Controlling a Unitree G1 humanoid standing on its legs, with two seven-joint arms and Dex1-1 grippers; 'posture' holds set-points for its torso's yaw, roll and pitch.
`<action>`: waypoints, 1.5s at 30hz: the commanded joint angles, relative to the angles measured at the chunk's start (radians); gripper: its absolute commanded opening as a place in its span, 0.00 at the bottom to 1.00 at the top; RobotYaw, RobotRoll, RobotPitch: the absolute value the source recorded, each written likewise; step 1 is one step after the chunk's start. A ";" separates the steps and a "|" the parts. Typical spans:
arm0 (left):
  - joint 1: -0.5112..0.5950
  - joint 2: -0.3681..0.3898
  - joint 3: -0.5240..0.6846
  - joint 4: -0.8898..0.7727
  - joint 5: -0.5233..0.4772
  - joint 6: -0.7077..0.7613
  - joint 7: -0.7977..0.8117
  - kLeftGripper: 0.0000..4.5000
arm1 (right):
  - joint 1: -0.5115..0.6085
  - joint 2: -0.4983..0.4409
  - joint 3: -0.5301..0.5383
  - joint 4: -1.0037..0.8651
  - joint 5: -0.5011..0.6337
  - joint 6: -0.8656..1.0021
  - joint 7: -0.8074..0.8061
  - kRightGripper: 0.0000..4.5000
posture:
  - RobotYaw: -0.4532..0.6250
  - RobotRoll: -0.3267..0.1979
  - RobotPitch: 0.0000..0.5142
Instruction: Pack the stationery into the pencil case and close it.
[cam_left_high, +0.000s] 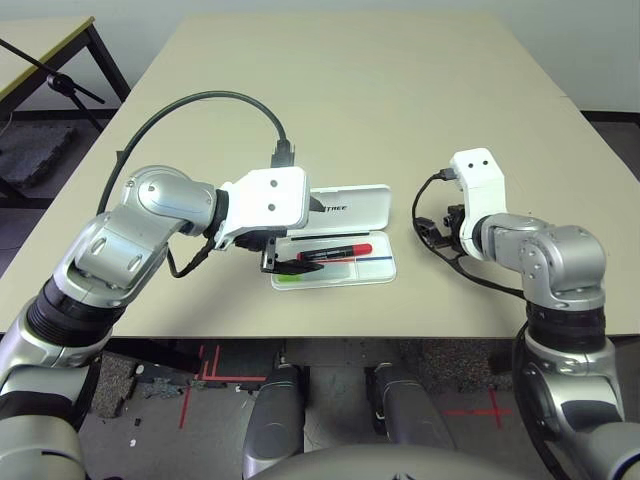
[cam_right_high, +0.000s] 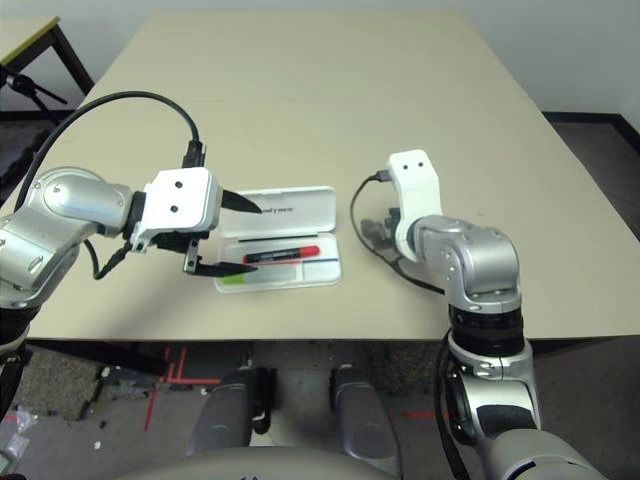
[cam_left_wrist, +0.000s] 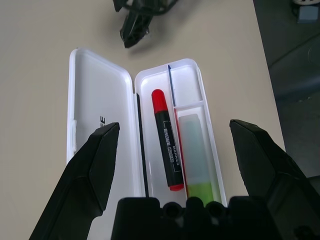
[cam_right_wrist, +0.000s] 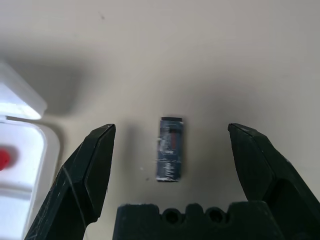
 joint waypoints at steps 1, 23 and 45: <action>0.005 0.003 -0.002 -0.015 0.002 0.018 0.010 0.99 | 0.015 0.003 0.013 0.024 -0.011 -0.018 -0.008 1.00 | 0.40 0.62 0.23; -0.007 -0.001 -0.011 -0.017 0.005 0.025 0.016 1.00 | 0.018 0.012 0.015 0.069 -0.007 -0.035 -0.009 0.45 | 0.40 0.62 0.22; -0.010 -0.003 -0.014 -0.016 0.003 0.030 0.012 1.00 | 0.002 -0.586 0.288 0.090 0.079 -0.704 0.817 0.07 | 0.41 0.62 0.21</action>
